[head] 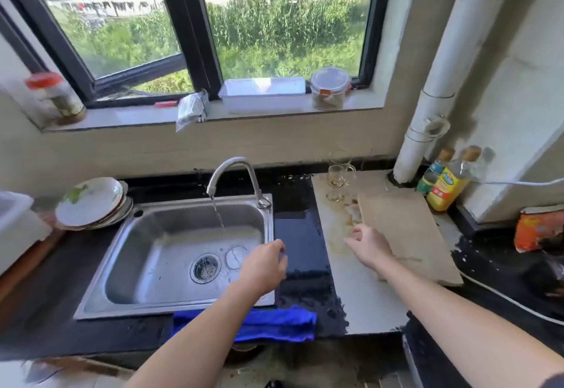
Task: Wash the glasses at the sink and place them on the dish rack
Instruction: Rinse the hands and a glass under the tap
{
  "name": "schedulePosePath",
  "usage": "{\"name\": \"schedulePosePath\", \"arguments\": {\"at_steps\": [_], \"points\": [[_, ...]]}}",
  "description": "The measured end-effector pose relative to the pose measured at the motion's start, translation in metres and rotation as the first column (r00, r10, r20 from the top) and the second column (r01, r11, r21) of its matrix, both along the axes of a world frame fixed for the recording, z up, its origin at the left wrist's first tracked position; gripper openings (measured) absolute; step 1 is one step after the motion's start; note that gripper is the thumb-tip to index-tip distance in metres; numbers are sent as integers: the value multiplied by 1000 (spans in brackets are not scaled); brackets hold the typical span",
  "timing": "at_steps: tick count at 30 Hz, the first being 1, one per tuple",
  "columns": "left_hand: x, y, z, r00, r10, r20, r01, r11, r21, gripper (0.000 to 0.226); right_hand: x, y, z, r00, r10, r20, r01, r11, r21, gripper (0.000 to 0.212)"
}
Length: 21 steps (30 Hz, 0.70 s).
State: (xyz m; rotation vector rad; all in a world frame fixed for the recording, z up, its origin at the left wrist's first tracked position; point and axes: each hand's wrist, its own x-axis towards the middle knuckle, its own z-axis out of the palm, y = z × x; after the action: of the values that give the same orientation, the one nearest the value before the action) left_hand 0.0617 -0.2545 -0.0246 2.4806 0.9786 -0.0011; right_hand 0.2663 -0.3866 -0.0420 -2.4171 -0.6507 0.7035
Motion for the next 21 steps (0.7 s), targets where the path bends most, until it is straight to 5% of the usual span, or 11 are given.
{"name": "schedulePosePath", "arguments": {"at_steps": [8,14,21], "points": [[37,90,-29,1000,3,-13,-4,999,-34,26,61,92,-12,988,-153,20,153,988,-15,46],[66,111,-45,999,21,-49,-26,996,-86,23,116,132,-17,949,-313,48,314,949,-26,78],[79,115,-61,987,121,-109,-133,985,-113,24,150,166,-42,970,-243,25,244,969,-28,98]]}}
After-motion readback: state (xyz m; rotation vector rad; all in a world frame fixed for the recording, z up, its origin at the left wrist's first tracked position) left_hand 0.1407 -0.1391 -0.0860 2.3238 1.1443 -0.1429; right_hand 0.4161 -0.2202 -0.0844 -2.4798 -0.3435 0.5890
